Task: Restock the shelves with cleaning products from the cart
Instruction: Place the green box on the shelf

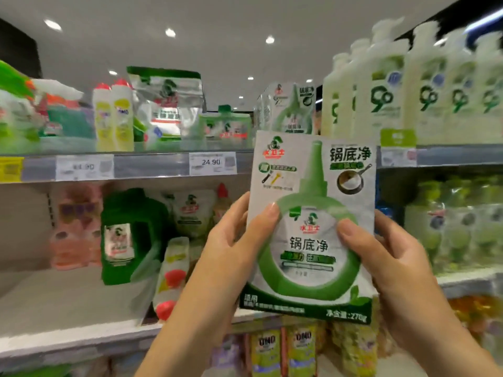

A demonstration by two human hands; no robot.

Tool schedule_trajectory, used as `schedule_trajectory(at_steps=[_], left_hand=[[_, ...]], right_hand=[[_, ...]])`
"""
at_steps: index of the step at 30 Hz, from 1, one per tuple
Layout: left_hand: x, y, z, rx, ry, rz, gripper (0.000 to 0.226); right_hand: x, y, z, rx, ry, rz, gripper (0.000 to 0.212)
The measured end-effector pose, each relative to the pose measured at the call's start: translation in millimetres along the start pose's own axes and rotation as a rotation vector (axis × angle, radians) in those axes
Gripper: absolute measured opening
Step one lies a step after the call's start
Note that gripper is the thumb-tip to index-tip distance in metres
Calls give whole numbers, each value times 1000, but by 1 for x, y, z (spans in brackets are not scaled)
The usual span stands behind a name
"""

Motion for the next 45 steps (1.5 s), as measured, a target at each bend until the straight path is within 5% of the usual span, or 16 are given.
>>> schedule_trajectory(at_steps=[17, 26, 31, 35, 45], left_hand=[[212, -108, -45, 345, 108, -301, 67], [268, -74, -36, 652, 44, -253, 42], [280, -48, -14, 722, 18, -48, 28], [287, -40, -11, 886, 85, 1, 49], [298, -35, -7, 895, -19, 87, 60]], right_hand=[[210, 113, 26, -239, 122, 355, 36], [288, 60, 37, -333, 282, 149, 44], [300, 34, 40, -394, 388, 21, 42], [304, 25, 44, -475, 490, -71, 39], [310, 19, 46, -502, 478, -75, 25]])
Point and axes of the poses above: each hand's wrist, its own x-axis towards the middle knuckle, its own z-axis out of the back of the hand, y = z × x, the point moved 7 cm from there along x, towards the middle knuckle, and after that the axes turned 1 degree about z, right-handed, at the moved point
